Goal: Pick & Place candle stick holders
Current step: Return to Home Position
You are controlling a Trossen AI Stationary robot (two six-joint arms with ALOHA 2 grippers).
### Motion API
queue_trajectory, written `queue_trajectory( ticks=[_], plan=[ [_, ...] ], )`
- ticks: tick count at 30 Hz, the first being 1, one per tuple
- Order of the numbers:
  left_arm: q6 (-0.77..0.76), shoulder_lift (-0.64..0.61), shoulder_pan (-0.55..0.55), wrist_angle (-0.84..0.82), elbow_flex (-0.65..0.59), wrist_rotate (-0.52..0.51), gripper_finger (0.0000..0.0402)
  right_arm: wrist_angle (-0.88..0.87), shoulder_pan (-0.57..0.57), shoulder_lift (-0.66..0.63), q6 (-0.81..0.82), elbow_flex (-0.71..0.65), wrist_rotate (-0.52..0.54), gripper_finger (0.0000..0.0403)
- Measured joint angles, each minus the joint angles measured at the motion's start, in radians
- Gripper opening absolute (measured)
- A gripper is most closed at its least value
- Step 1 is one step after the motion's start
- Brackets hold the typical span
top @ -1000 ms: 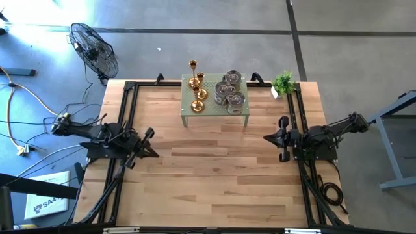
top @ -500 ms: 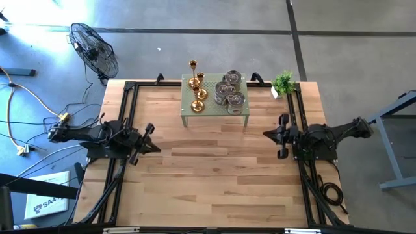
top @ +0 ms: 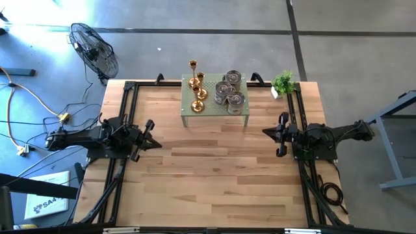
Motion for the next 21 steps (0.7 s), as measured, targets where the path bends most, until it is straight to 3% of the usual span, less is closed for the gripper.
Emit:
queue_trajectory(
  ticks=[6,21],
  plan=[
    [0.0,0.0,-0.001,0.003,0.0,-0.047,0.0007,0.002,0.0,0.0,0.0,0.0,0.001,0.0007],
    [0.0,0.0,-0.001,0.006,0.0,-0.052,0.0007,0.002,0.0,0.0,0.0,0.0,0.001,0.0007]
  ],
)
